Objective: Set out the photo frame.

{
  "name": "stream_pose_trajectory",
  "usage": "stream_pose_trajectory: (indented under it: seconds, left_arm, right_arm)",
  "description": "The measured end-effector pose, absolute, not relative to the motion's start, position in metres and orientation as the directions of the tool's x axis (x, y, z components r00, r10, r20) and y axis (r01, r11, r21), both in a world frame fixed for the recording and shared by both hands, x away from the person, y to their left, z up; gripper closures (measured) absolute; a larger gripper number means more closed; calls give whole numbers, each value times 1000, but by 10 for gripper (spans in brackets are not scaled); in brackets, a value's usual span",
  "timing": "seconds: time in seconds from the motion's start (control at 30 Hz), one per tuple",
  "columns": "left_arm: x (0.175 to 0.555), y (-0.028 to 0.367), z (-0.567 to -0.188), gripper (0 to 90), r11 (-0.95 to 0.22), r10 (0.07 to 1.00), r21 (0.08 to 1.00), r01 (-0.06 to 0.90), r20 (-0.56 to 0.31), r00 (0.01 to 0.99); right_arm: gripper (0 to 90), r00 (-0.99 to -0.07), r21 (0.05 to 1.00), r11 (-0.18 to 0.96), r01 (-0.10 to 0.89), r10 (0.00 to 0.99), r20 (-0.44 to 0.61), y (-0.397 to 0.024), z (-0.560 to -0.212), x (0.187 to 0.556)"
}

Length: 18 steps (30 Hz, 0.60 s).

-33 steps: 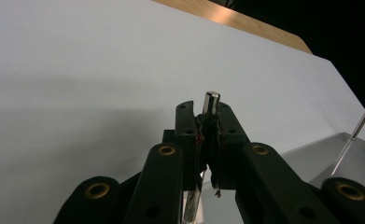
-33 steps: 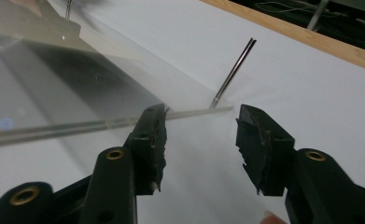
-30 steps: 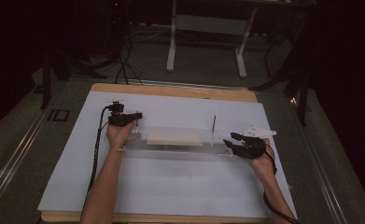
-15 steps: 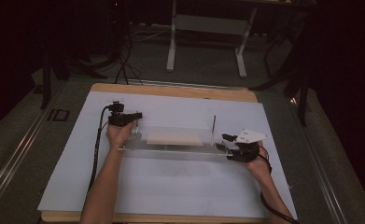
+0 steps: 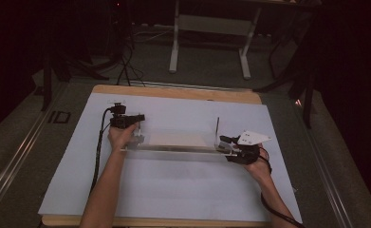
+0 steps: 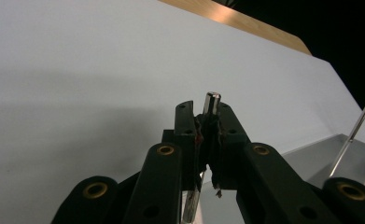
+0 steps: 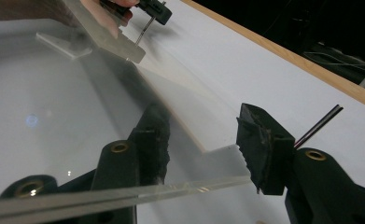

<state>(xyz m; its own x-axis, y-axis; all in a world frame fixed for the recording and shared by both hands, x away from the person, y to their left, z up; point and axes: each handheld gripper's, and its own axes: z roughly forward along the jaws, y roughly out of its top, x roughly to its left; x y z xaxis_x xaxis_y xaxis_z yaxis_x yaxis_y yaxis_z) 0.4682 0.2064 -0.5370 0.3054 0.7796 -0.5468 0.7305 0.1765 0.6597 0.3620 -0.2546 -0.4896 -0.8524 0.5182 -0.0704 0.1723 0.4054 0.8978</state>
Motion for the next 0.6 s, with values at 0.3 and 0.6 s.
stream_pose_trajectory:
  seconds: [0.3, 0.6]
  left_arm:
    - [463, 208, -536, 780, 175, 792, 689, 703, -522, 315]
    - [448, 217, -527, 726, 115, 828, 748, 654, -435, 353]
  right_arm:
    - [518, -852, 898, 401, 182, 521, -60, -255, -489, 363]
    - [518, -852, 897, 400, 188, 521, -54, -255, -488, 364]
